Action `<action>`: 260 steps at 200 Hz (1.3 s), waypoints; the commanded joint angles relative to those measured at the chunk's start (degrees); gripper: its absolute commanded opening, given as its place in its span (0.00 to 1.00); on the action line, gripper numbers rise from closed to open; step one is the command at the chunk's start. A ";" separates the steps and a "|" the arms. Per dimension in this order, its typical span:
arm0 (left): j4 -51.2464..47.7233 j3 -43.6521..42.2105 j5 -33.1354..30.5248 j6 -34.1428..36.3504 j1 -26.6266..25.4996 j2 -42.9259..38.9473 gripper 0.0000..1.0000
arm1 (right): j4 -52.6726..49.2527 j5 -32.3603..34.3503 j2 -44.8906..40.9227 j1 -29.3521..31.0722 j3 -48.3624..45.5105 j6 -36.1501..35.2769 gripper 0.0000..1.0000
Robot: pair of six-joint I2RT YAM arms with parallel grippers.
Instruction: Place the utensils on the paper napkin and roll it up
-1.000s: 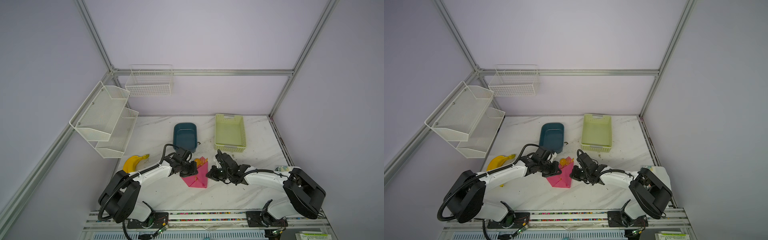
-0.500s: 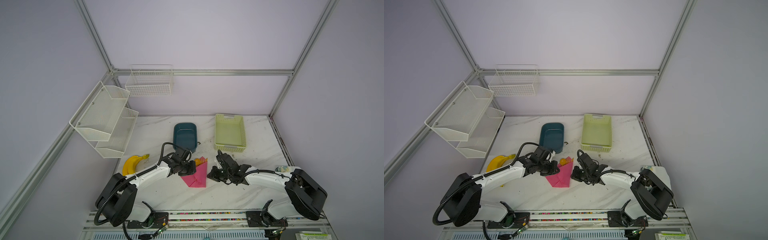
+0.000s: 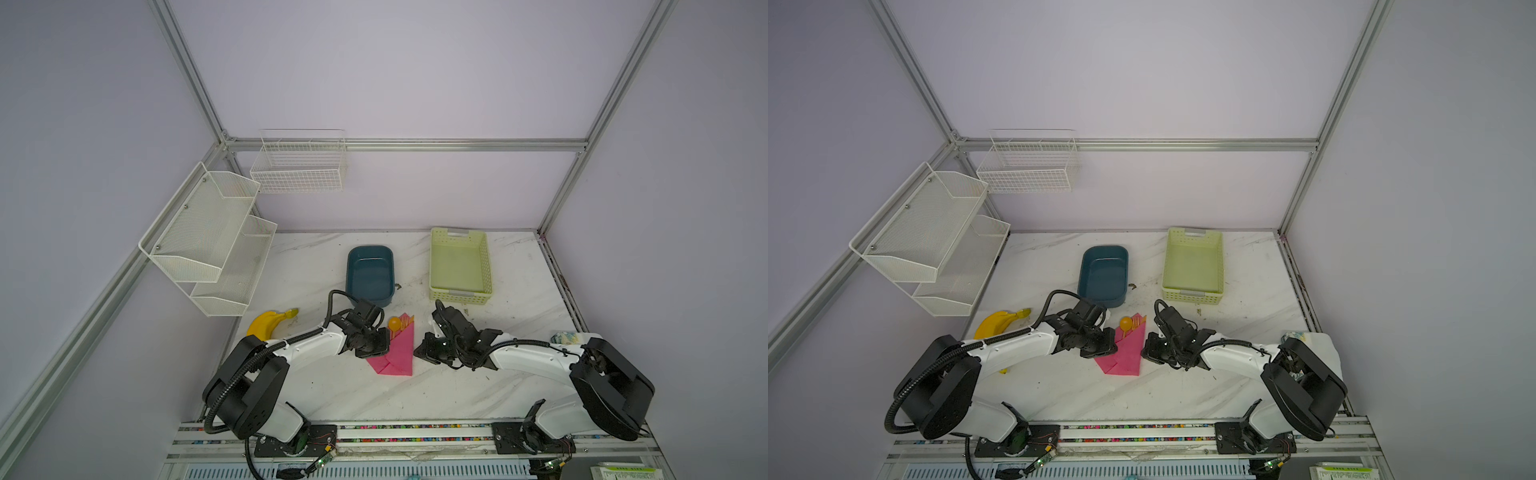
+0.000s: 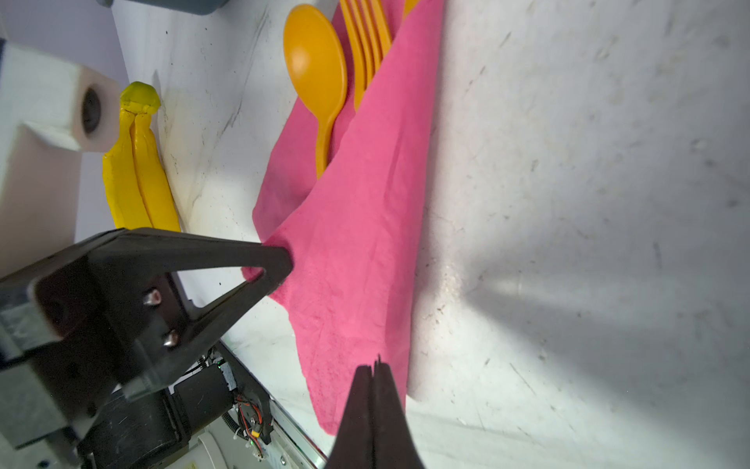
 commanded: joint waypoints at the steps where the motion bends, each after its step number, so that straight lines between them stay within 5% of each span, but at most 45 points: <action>1: 1.87 -2.41 -0.95 1.28 0.11 0.00 0.03 | 2.18 -2.33 -0.33 1.10 1.35 0.67 0.03; 66: 3.17 -2.87 -2.63 1.47 0.11 0.93 0.04 | 6.46 -5.07 6.84 6.26 3.88 1.51 0.03; 260: 2.58 0.82 -6.19 3.36 0.21 -3.10 0.04 | 7.01 -5.27 7.59 6.30 2.78 1.23 0.02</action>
